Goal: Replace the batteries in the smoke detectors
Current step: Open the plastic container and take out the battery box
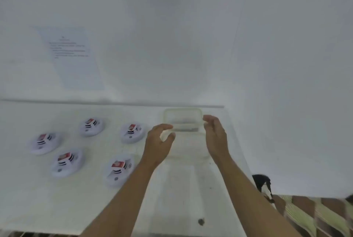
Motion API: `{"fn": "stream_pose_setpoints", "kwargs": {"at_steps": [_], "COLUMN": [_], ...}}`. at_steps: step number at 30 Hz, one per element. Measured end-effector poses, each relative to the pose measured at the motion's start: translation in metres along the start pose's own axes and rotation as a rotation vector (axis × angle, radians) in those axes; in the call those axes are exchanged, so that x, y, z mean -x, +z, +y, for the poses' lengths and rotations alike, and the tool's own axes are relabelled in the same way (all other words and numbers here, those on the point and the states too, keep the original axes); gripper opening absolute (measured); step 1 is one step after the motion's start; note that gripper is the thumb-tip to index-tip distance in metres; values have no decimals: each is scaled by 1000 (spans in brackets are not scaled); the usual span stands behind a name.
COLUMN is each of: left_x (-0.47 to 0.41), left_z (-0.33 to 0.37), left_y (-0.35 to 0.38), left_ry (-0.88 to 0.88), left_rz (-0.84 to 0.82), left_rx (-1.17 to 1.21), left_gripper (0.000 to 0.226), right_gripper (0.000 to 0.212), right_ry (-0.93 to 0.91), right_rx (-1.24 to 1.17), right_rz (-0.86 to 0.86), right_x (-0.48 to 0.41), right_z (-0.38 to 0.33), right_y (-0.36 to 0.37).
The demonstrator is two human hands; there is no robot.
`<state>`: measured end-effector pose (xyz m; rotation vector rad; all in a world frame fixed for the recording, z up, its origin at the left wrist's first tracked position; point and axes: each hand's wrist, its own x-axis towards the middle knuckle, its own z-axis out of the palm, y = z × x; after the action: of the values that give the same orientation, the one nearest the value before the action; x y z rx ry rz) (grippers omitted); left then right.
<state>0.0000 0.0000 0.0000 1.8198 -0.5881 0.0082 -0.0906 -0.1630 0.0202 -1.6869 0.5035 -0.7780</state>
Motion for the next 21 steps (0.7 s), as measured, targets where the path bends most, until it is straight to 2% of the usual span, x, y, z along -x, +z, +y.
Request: {"fn": "stream_pose_setpoints", "kwargs": {"at_steps": [2,5,11,17,21], "left_x": [4,12,9,9,4], "left_z": [-6,-13,-21,-25,-22], "left_y": [5,11,12,12,7], "left_ry": [-151,-316,-364,-406,-347], "left_rz": [-1,-95,-132,-149,-101], "left_rx": [-60,-88,-71,159,-100], "left_gripper": [37,57,52,41,51], "right_gripper": [34,49,56,57,57], "right_ry": [81,198,247,253,253], "right_rx": [187,346,375,383,380], "right_rz": [-28,-139,-207,-209,-212], "right_x": [4,9,9,9,8], "right_z": [10,31,39,42,43], "right_y": [2,7,7,6,5]}}
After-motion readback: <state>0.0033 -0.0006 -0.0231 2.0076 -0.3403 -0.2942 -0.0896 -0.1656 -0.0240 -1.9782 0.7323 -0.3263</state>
